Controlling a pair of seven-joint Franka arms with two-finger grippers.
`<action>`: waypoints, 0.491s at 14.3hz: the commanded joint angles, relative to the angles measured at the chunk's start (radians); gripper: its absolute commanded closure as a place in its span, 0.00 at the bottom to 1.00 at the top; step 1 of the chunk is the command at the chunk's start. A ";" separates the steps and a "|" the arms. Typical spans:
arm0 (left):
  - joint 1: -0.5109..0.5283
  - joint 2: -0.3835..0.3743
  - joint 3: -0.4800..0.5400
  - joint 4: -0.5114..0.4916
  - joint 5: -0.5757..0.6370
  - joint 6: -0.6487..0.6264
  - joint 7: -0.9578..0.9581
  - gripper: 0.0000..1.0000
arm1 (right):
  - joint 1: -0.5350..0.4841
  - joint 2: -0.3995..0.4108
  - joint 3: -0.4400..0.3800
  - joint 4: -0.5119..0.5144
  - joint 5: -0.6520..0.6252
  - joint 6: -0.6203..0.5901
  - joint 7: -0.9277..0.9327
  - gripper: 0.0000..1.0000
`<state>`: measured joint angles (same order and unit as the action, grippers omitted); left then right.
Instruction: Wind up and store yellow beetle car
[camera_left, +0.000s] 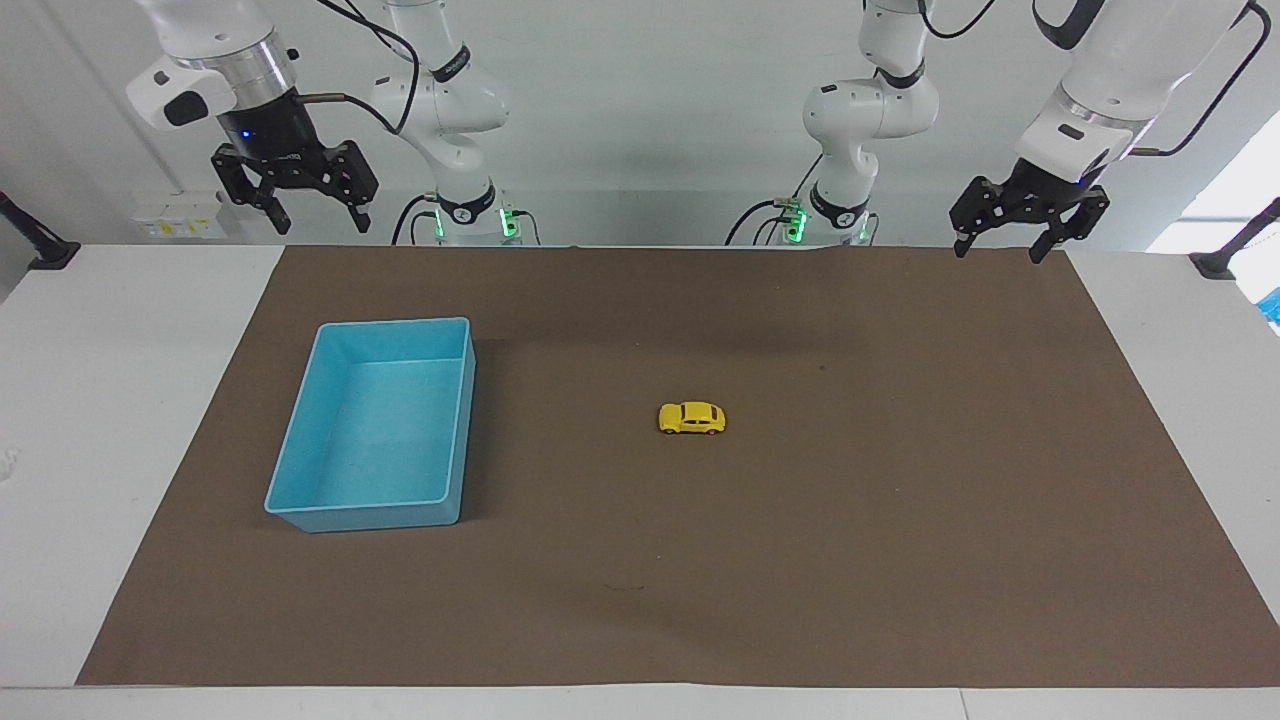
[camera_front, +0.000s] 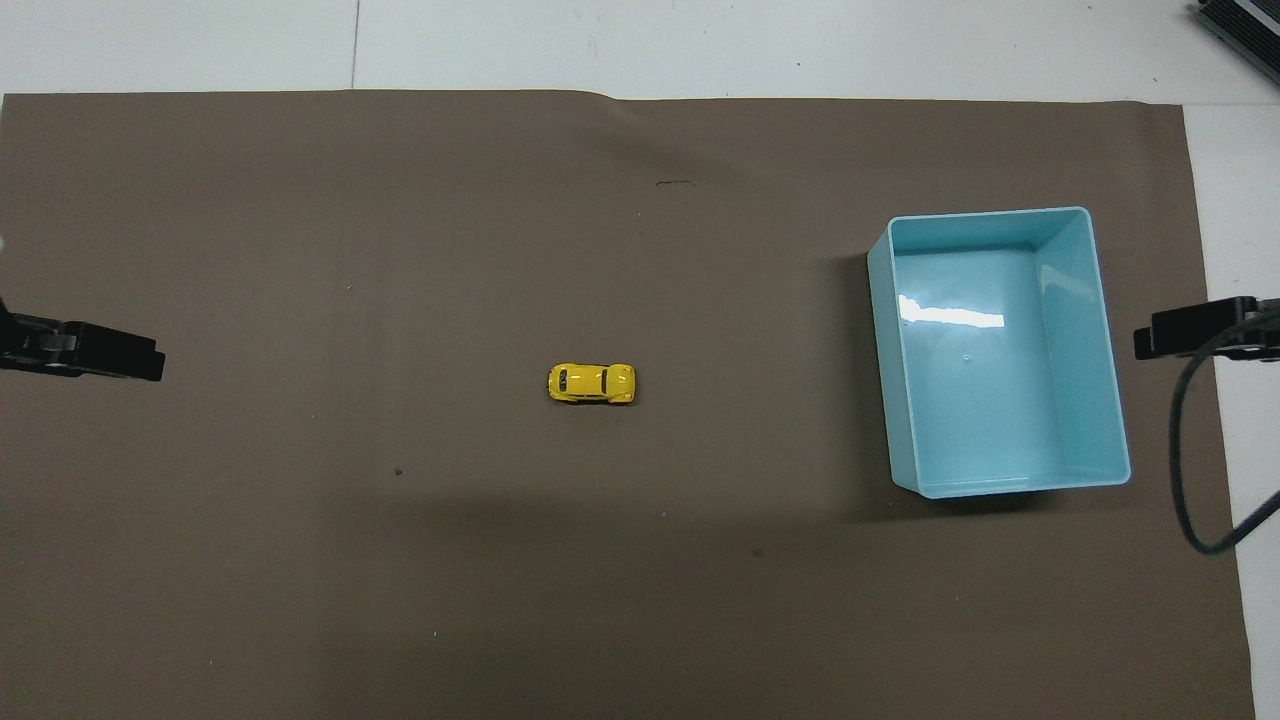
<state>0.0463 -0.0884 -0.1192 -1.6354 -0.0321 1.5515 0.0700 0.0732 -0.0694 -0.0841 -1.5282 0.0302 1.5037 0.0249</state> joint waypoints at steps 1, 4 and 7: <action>0.004 -0.016 -0.002 -0.043 -0.012 0.025 -0.038 0.00 | -0.006 -0.003 0.003 0.005 0.019 -0.002 0.013 0.00; -0.005 -0.002 -0.005 -0.058 -0.012 0.038 -0.082 0.00 | -0.006 -0.003 0.003 0.003 0.019 -0.002 0.013 0.00; -0.023 -0.001 -0.005 -0.096 -0.012 0.074 -0.208 0.00 | -0.006 -0.003 0.003 0.003 0.019 -0.002 0.012 0.00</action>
<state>0.0370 -0.0806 -0.1275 -1.6935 -0.0332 1.5879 -0.0656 0.0732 -0.0694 -0.0841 -1.5282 0.0302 1.5037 0.0249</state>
